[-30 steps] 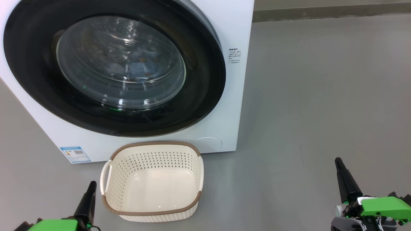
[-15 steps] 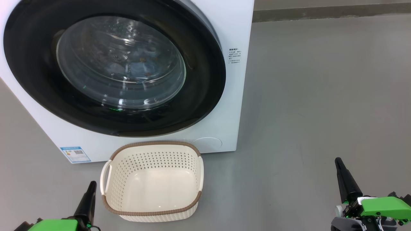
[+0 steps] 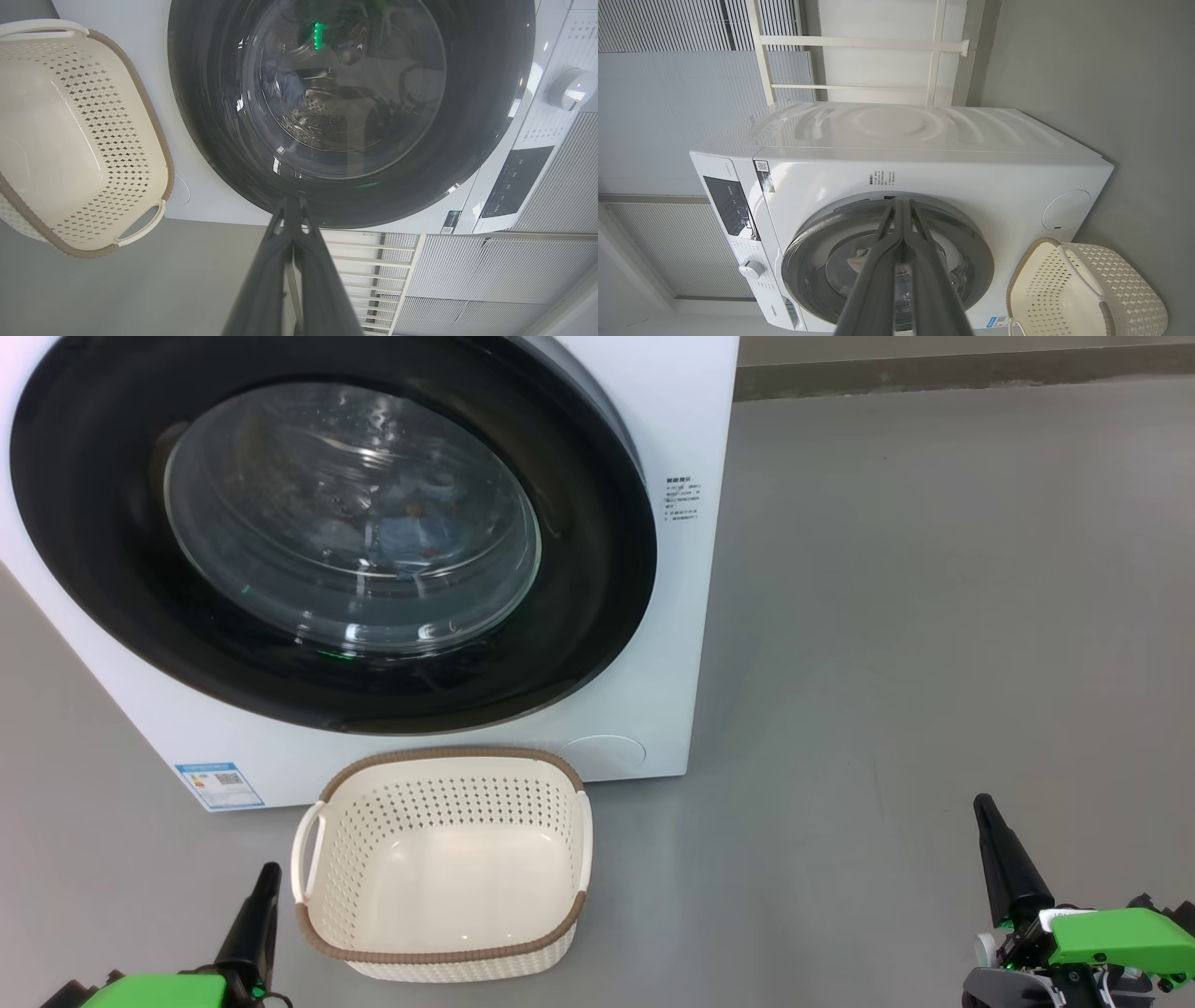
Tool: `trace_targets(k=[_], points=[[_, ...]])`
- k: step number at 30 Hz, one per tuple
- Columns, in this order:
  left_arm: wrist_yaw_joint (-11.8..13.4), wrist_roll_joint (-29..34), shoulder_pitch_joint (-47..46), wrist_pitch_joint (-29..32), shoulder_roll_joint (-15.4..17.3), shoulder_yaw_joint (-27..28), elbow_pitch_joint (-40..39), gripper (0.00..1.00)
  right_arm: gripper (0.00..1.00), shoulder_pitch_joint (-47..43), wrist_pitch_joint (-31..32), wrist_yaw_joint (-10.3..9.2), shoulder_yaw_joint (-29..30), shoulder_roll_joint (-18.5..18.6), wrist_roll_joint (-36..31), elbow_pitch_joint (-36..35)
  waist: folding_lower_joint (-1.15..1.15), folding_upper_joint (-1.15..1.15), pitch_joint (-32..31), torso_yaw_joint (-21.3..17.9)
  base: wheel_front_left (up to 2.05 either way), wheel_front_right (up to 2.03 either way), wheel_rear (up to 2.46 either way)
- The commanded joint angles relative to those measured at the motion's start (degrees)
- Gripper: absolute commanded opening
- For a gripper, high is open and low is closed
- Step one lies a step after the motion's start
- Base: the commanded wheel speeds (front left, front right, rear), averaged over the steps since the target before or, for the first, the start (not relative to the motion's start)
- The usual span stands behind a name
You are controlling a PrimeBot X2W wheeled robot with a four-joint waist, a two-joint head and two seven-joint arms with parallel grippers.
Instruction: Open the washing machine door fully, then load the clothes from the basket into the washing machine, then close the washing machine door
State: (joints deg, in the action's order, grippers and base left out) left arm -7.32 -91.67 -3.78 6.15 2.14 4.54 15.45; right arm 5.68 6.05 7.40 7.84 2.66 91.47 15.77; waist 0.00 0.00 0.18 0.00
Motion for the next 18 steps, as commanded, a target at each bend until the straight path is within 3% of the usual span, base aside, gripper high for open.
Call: trace_targets(k=[1,18], points=[[-0.17,-0.50,-2.40,0.34,0.74,1.98,-1.42,0.00,0.00,0.50,0.45,0.09,-1.31,0.21,0.69,-1.75,0.00,0.00,0.00,0.00,0.00,0.00,0.00],[-0.17,-0.50,-2.40,0.34,0.74,1.98,-1.42,0.00,0.00,0.50,0.44,0.09,-1.31,0.21,0.69,-1.75,0.00,0.00,0.00,0.00,0.00,0.00,0.00]])
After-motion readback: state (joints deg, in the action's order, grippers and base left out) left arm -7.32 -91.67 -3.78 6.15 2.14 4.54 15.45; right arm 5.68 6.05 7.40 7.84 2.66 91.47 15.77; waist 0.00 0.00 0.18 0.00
